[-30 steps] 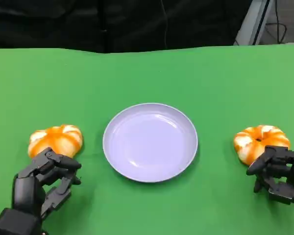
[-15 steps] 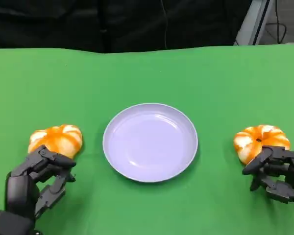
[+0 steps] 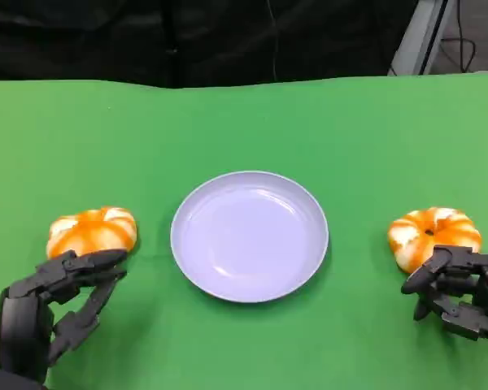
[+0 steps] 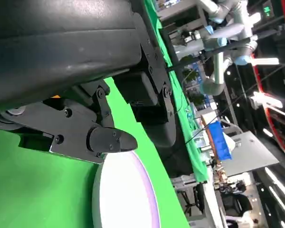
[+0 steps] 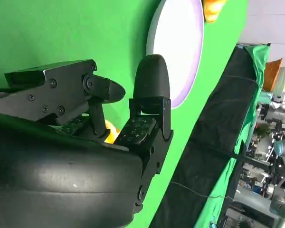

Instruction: Grasp the bread from the table and place it into the plate.

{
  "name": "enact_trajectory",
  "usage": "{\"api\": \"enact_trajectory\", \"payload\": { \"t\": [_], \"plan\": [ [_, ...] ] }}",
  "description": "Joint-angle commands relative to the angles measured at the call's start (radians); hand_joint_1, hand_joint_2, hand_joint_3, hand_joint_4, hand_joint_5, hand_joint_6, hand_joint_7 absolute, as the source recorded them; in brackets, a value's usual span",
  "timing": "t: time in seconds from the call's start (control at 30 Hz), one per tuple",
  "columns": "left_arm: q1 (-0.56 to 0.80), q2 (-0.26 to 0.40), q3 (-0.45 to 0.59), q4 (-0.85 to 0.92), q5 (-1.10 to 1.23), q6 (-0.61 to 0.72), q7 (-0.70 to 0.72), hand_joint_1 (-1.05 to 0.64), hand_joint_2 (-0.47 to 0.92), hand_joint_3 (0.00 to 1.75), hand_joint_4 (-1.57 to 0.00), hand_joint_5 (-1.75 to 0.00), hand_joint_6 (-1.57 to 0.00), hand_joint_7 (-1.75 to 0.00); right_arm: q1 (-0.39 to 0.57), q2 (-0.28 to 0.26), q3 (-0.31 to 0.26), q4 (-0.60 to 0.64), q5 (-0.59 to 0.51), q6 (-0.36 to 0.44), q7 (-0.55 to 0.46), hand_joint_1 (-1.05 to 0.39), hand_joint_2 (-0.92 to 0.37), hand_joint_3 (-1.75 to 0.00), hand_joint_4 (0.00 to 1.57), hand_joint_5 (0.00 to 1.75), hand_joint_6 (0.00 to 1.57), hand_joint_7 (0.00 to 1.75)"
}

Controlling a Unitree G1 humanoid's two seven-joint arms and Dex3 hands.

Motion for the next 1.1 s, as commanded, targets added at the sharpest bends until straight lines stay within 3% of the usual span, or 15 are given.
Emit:
{"api": "enact_trajectory", "payload": {
  "t": [0.03, 0.17, 0.33, 0.53, 0.67, 0.8, 0.9, 1.1],
  "plan": [
    [-0.012, 0.031, 0.005, -0.008, 0.001, -0.022, 0.002, -0.26, 0.92, 0.16, -0.89, -0.11, -0.95, 0.00, 0.010, -0.008, -0.007, -0.004, 0.014, -0.001, 0.000, 0.06, -0.89, -0.52, 0.89, 1.35, 0.96, 0.93],
    [-0.009, 0.037, 0.004, -0.024, 0.021, -0.022, 0.020, -0.30, 0.92, 0.12, -0.87, -0.05, -0.90, 0.00, 0.009, -0.009, -0.007, -0.001, 0.014, -0.004, 0.001, 0.06, -0.89, -0.53, 0.89, 1.36, 0.95, 0.94],
    [0.019, 0.056, 0.007, -0.089, 0.122, 0.005, 0.100, -0.45, 0.92, 0.08, -0.70, 0.00, -0.69, 0.00, 0.008, -0.006, -0.011, 0.000, 0.026, 0.005, 0.018, 0.07, -0.87, -0.55, 0.88, 1.38, 0.94, 0.95],
    [0.038, 0.075, -0.003, -0.131, 0.203, 0.030, 0.171, -0.50, 0.92, 0.08, -0.67, 0.00, -0.64, 0.00, 0.007, -0.007, -0.010, 0.002, 0.024, -0.001, 0.016, 0.06, -0.87, -0.55, 0.89, 1.38, 0.94, 0.95],
    [0.060, 0.160, -0.006, -0.234, 0.460, 0.094, 0.335, -0.58, 0.92, 0.07, -0.62, 0.00, -0.57, 0.00, 0.010, -0.007, -0.006, 0.000, 0.013, 0.001, 0.000, 0.05, -0.87, -0.56, 0.89, 1.38, 0.95, 0.96],
    [0.073, 0.179, -0.034, -0.277, 0.536, 0.150, 0.423, -0.62, 0.92, 0.06, -0.60, 0.00, -0.56, 0.00, 0.010, -0.008, -0.004, -0.001, 0.011, 0.000, -0.003, 0.05, -0.86, -0.58, 0.89, 1.38, 0.95, 0.95],
    [0.066, 0.241, -0.082, -0.347, 0.734, 0.285, 0.575, -0.65, 0.92, 0.06, -0.60, 0.00, -0.54, 0.00, 0.011, -0.007, -0.004, 0.001, 0.012, -0.008, -0.001, 0.06, -0.85, -0.59, 0.89, 1.38, 0.95, 0.96],
    [0.054, 0.281, -0.156, -0.363, 0.784, 0.367, 0.680, -0.67, 0.92, 0.07, -0.61, -0.01, -0.55, 0.00, 0.013, -0.010, -0.001, 0.000, 0.003, -0.014, -0.013, 0.07, -0.83, -0.62, 0.90, 1.37, 0.94, 0.98]
  ]
}}
